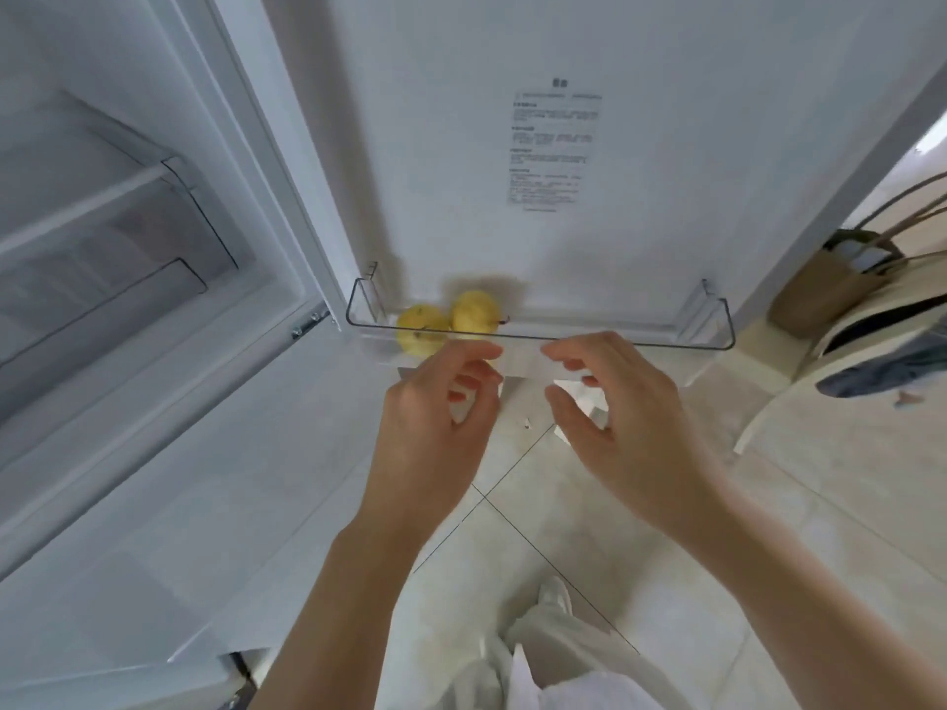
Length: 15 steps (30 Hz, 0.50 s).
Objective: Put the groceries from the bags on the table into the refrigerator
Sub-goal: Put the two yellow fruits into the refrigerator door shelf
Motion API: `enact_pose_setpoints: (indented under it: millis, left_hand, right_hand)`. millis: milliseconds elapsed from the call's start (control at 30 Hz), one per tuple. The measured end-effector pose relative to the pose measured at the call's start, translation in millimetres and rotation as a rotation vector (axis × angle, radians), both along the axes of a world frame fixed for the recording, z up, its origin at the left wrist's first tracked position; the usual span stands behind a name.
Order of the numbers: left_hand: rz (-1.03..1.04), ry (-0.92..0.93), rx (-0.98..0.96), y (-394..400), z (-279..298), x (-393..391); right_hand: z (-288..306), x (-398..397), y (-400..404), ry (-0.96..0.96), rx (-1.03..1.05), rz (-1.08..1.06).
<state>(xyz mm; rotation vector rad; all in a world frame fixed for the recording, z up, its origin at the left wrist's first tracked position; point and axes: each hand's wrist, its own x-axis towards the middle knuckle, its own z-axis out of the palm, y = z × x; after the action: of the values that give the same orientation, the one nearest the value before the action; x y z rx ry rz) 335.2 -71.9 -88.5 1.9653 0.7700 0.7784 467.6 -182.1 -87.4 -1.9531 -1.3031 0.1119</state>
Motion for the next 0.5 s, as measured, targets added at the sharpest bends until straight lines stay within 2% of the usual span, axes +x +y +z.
enact_pose_setpoints:
  millis: [300,500]
  left_hand:
    - [-0.230,0.259,-0.136,-72,-60,31]
    - [-0.341,0.316,-0.185,-118,-85,85]
  right_hand:
    - [-47,21,-82,0.120,-0.229,-0.110]
    - [-68,65,-140,0.157,-0.299,-0.175]
